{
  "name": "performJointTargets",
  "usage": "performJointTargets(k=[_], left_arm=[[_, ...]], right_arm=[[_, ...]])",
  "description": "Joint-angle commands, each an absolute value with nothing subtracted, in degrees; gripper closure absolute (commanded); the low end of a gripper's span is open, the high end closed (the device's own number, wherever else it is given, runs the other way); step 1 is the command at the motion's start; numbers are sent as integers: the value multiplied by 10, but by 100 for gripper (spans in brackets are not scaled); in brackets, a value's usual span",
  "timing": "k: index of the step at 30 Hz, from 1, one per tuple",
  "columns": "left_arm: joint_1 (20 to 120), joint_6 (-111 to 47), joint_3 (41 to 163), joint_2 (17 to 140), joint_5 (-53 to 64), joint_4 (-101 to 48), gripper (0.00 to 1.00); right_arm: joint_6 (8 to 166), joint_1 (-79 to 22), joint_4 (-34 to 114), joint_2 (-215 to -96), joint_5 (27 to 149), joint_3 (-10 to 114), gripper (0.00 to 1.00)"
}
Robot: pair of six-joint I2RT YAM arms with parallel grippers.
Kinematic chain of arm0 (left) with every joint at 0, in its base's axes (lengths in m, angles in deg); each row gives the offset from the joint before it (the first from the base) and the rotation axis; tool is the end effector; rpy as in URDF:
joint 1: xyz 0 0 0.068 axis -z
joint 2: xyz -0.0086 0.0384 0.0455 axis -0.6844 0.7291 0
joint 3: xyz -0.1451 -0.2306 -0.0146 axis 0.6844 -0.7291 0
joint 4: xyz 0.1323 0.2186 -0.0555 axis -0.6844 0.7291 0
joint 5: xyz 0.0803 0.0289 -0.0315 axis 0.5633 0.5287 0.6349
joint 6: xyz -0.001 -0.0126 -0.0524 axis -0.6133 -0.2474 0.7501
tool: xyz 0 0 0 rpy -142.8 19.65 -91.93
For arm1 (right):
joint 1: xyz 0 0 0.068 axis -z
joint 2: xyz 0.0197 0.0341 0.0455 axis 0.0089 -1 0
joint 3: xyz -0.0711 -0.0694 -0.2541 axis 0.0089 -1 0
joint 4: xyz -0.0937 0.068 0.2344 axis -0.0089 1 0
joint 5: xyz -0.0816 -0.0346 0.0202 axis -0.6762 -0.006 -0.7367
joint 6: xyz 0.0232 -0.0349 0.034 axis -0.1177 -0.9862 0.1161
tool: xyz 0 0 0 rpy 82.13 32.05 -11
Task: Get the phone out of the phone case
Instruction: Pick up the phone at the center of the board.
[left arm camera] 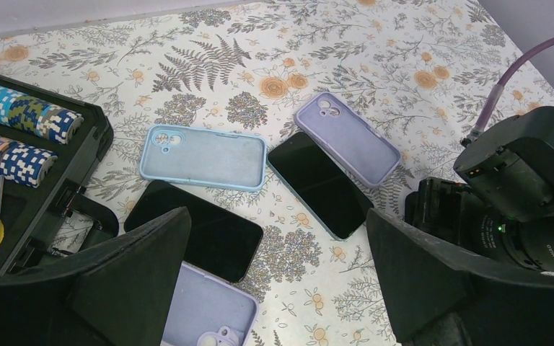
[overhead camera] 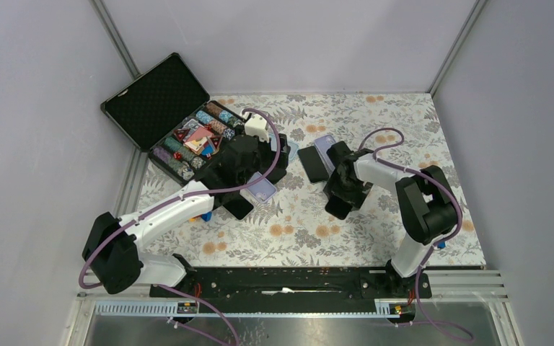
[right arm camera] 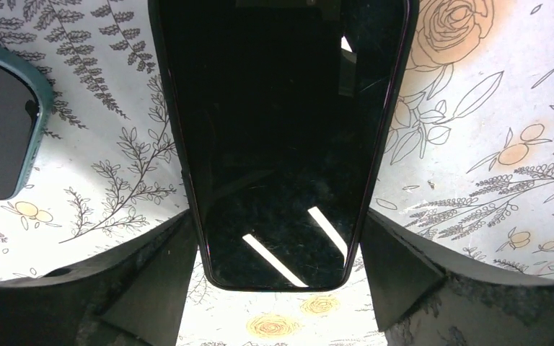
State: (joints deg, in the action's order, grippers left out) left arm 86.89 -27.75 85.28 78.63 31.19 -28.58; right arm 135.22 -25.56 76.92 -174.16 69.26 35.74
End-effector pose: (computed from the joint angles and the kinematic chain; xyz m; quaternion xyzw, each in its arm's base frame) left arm 0.2305 -0.2056 0.3138 0.1033 0.7847 -0.1915 0.5804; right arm 0.2845 0.1319 0.1534 0.2573 0.9560 -0.0032 0.1409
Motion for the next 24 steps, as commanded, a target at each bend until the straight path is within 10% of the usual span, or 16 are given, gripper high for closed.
performJointTargets(k=[1,8,24], left_arm=[[867,-282,851,769,326,-316,1],[867,-267,872,788,297,-307,1],[841,-141,937,843,120,-242,1]], right_arm=[[1348,-244,706,-1765,689,322,24],[1343,-244,611,-1693,711,239,54],[1204,-239,332,-1476,937,138,60]])
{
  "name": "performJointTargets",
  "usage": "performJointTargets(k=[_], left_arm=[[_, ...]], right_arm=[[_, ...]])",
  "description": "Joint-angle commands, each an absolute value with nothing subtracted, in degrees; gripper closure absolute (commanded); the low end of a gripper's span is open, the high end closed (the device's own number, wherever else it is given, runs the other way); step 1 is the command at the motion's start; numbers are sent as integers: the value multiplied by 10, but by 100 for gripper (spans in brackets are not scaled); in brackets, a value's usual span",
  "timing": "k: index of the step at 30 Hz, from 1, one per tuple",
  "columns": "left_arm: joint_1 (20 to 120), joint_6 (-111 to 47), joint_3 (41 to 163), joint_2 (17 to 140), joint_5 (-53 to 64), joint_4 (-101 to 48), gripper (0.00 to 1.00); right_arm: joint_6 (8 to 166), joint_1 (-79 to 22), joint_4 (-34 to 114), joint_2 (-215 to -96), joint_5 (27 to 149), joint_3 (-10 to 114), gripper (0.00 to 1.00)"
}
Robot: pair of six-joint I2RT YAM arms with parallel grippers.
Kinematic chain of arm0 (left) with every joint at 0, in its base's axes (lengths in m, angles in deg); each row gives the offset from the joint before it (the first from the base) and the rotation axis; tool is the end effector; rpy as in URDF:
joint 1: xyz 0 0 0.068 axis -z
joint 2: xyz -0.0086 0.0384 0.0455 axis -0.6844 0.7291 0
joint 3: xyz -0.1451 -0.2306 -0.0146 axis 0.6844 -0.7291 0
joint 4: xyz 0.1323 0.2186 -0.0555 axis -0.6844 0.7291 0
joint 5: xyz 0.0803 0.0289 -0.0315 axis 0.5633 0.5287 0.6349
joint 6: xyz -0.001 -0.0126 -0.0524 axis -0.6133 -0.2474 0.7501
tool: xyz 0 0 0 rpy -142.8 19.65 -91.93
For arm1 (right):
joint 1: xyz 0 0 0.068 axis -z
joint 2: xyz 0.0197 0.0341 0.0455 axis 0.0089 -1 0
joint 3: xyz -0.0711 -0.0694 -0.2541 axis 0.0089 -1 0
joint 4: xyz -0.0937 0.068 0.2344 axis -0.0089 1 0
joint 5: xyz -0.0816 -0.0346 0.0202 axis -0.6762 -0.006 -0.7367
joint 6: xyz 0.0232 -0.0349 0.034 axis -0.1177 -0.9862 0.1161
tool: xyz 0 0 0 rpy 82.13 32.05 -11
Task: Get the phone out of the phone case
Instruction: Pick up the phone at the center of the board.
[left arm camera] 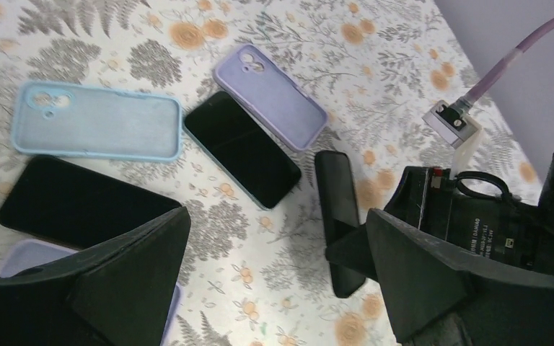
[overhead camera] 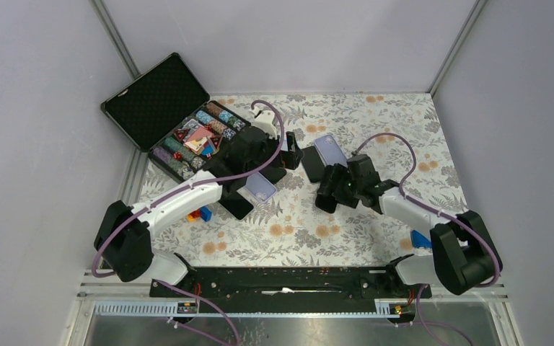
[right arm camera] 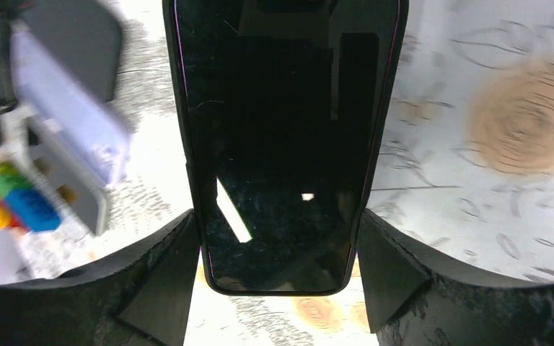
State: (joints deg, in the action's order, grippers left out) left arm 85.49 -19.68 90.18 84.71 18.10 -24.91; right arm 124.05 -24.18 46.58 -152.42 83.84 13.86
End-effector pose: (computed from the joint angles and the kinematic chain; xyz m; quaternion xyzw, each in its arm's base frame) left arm 0.2490 -0.2230 0.3050 0.1129 0.8121 -0.2851 0.4965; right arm 0.2394 0.1127 0.1768 0.1438 0.9210 0.2282 0.2809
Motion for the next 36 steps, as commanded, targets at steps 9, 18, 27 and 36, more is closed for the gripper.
performJointTargets(k=[9,18,27,36], left_arm=[[785,-41,893,838,15,-237,2],[769,-12,845,821,-36,-315,1],[768,51,876,878,-20,-285,9],[767,57,880,901,3,-280,44]], right_arm=[[1260,-239,55,-1509,1135,112,60],[1332,-243,-94,-1586,1198,120,61],[1253,-282,4,-1587,1144,148,60],[1195,-314,82,-1575,1076,167,60]])
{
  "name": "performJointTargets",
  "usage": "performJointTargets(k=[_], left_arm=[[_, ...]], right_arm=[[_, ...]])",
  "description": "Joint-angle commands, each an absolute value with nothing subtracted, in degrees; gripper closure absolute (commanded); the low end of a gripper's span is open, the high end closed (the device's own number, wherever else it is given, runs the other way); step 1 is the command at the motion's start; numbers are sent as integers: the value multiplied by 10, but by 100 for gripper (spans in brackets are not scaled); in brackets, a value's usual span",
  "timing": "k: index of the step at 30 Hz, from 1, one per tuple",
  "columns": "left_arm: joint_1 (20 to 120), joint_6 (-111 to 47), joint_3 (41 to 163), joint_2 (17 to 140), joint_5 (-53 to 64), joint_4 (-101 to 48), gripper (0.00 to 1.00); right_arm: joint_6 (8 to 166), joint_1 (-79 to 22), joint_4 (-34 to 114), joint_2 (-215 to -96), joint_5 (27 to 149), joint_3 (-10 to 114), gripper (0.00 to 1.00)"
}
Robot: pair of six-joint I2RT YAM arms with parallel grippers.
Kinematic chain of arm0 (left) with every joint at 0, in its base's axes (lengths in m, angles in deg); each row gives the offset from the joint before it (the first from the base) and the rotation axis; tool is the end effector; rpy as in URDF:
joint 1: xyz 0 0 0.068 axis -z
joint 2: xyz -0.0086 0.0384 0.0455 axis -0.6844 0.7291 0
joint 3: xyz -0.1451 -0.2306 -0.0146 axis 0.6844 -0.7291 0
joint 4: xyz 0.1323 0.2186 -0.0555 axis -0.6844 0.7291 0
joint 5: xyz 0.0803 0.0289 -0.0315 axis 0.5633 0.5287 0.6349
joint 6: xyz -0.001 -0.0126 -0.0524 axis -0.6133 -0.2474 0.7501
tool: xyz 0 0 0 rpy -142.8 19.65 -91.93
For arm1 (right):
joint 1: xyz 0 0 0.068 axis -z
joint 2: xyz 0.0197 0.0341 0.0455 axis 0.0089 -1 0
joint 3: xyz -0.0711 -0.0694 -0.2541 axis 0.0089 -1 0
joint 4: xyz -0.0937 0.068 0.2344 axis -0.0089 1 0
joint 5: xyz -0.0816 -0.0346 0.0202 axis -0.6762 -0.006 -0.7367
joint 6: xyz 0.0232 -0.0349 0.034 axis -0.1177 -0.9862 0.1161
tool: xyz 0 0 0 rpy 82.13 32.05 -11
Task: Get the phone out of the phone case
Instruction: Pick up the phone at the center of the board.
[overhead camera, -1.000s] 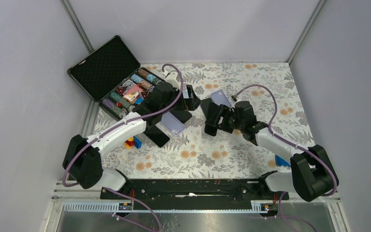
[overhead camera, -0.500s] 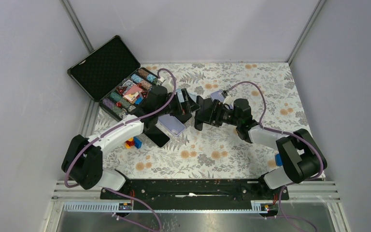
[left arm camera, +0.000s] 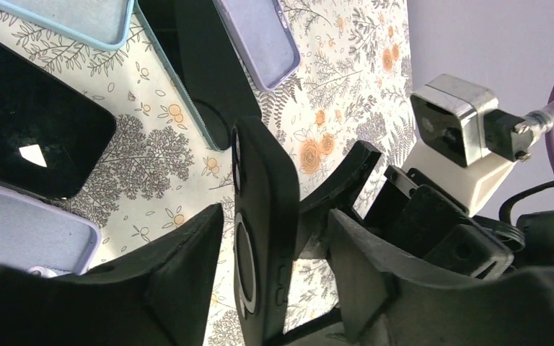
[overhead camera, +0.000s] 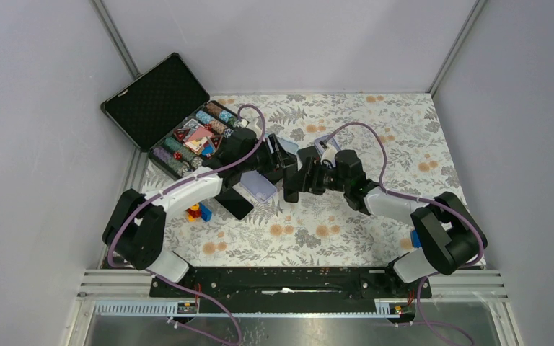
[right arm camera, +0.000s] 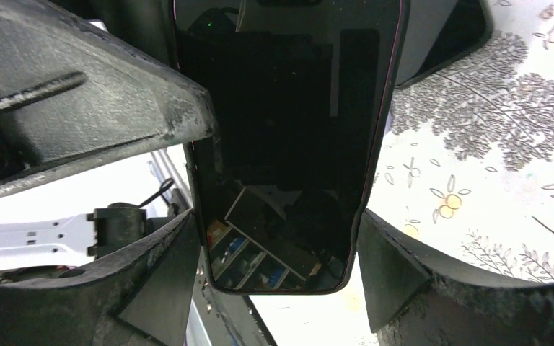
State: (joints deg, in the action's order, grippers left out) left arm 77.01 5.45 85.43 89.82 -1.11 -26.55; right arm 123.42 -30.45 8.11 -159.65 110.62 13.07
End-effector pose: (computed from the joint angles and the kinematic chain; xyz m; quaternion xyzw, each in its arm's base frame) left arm 0.2782 -0.1974 0.2513 -0.0438 0.8533 -0.4186 0.3079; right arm 0.2527 0.1729 0.2013 -0.0720 0.7890 0.5141 0.3286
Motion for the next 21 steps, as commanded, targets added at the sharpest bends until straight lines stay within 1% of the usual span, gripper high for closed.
performJointTargets(k=[1,6,12,15,17,18,19,20,21], left_arm=[[767,55,881,904,-2,-282,47],[767,54,886,921,-12,-286,55],[767,55,889,940,-20,-288,68],[767,53,893,943,-22,-287,79],[767,50,895,942,-22,-285,90],[766,49,896,940,-22,-284,97],[767,47,897,938,-21,-283,100],[766,45,898,937,-22,-283,100],[765,43,898,933,-24,-283,100]], right_arm=[[1190,-315,89,-1574,1071,170,60],[1174,-323,120,-1573,1056,184,60],[1173,-326,126,-1571,1058,196,60],[1171,-327,134,-1570,1058,200,59],[1168,-327,140,-1568,1054,199,57],[1165,-327,145,-1566,1051,199,54],[1160,-327,151,-1565,1053,199,49],[1153,-327,157,-1560,1051,198,41],[1149,-327,161,-1552,1042,194,32]])
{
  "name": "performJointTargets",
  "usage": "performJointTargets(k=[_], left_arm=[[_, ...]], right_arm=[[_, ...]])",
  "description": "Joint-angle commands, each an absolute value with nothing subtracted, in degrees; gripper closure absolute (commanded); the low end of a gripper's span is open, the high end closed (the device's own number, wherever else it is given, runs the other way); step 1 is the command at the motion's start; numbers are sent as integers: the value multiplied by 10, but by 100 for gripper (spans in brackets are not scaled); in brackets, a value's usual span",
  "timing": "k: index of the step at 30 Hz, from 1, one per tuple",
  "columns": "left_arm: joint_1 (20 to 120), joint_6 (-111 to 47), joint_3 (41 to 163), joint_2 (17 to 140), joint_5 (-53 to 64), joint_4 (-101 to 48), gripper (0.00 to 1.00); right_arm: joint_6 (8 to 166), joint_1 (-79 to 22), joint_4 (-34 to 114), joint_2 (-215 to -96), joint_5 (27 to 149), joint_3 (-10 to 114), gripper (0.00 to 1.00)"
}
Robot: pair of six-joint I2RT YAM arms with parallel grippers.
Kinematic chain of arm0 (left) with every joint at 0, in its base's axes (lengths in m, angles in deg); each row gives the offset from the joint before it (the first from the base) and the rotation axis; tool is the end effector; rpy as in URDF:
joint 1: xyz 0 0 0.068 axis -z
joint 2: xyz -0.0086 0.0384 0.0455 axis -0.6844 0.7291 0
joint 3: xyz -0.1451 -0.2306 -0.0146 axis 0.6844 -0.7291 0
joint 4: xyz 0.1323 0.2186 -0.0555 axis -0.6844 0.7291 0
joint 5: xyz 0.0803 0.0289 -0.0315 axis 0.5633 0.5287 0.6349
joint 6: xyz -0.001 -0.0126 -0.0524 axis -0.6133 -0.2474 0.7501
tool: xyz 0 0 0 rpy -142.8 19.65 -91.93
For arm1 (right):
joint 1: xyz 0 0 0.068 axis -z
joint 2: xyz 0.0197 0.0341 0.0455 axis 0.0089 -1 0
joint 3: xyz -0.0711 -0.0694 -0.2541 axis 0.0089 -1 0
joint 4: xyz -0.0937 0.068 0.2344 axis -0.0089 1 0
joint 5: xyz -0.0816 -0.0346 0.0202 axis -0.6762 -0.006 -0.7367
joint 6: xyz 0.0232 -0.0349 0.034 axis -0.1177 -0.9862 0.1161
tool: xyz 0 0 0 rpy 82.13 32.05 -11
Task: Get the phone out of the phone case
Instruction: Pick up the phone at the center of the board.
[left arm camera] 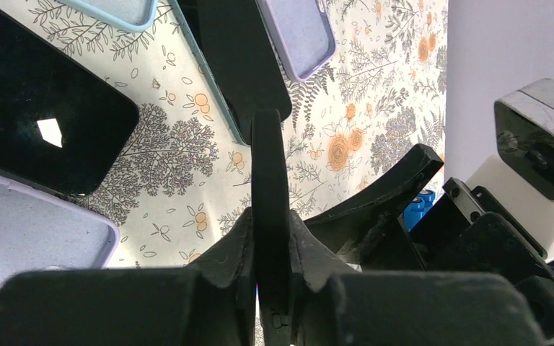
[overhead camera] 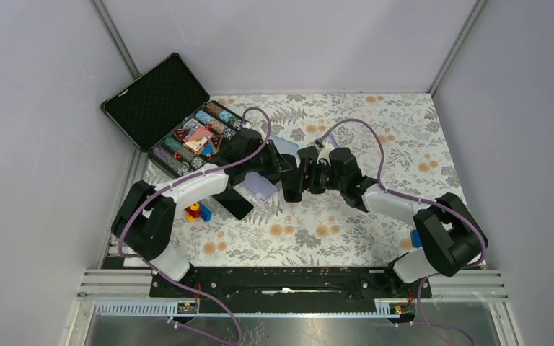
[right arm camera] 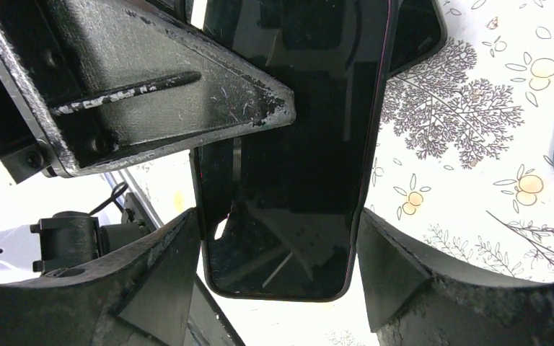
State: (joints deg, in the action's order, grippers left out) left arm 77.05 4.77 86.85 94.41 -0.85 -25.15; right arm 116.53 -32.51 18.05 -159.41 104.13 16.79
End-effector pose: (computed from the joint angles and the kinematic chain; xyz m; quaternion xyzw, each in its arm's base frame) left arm 0.2884 -0.2044 0.2310 -0.0464 0.8725 -0.3949 0.2840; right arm 0.2536 0.1823 0.2048 -0.0907 0.8197 0.4492 0.3437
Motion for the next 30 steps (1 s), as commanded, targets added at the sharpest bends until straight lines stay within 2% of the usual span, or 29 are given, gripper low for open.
performJointTargets(k=[1,2,3,12,19,26,27,30], left_arm=[[763,40,898,930,-29,-285,100],[761,37,898,927,-36,-289,100],[757,35,899,923,-44,-291,100],[704,46,911,876,-141,-348,100],[666,114,921,843,-258,-456,100],[647,172,896,777,-293,-577,100],[644,180,893,768,-293,-587,100],[634,215,887,751,-292,-630,100]], right_arm=[[1146,-327,162,-1542,1030,186,19],[1138,-327,162,-1532,1019,179,7],[1131,-327,163,-1520,1010,173,1],[1119,-325,145,-1399,968,128,0],[1173,-324,180,-1330,910,150,15],[1242,-324,2,-1299,944,122,23],[1249,-324,-2,-1306,962,134,26],[1277,-324,-38,-1339,1038,164,43]])
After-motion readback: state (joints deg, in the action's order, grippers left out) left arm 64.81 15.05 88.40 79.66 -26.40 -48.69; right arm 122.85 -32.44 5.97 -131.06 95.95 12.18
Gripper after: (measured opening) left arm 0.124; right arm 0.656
